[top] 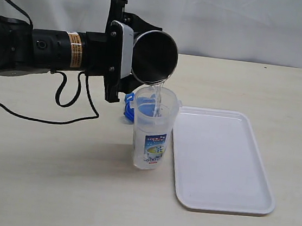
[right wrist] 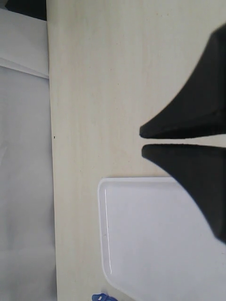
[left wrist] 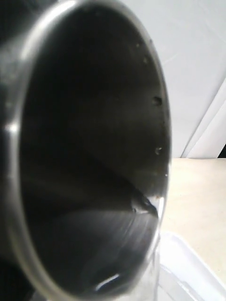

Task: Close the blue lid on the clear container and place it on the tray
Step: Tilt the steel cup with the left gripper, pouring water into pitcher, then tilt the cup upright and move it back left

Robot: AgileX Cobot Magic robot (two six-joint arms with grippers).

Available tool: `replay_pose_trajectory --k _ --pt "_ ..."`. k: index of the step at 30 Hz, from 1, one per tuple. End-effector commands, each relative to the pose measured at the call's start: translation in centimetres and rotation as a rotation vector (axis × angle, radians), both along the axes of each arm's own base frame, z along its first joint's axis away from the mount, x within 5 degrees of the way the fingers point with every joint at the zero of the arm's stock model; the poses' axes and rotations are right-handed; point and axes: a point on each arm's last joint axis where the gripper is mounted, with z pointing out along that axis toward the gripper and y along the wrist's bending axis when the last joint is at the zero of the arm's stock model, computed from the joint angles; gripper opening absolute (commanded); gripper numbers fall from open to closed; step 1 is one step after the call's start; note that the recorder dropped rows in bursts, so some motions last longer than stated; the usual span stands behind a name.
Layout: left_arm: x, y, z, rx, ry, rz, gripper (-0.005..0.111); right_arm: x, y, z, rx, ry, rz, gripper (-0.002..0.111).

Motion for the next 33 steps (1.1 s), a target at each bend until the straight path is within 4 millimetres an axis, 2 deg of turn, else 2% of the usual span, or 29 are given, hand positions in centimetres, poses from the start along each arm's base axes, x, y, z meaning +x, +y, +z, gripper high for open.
replay_pose_trajectory --k 1,8,14,20,24,28,33 --pt "0.0 -0.4 1.2 -0.14 0.091 0.019 0.0 0.0 0.0 0.1 -0.003 -0.016 -0.002 0.005" --pt "0.1 -0.2 0.9 -0.265 0.336 0.112 0.0 0.0 0.0 0.1 -0.003 -0.016 -0.002 0.005" --pt "0.8 0.4 0.7 -0.414 0.55 0.29 0.0 0.0 0.0 0.1 -0.003 -0.016 -0.002 0.005" --pt "2.1 1.6 1.2 -0.622 0.626 0.452 0.0 0.0 0.0 0.1 -0.003 -0.016 -0.002 0.005" --pt "3.2 3.1 1.0 -0.751 0.656 0.495 0.0 0.0 0.0 0.1 -0.003 -0.016 -0.002 0.005" --pt "4.5 4.9 -0.2 -0.811 0.665 0.529 0.0 0.0 0.0 0.1 -0.003 -0.016 -0.002 0.005" --pt "7.2 8.1 -1.5 -0.875 0.672 0.622 0.0 0.0 0.0 0.1 -0.003 -0.016 -0.002 0.005"
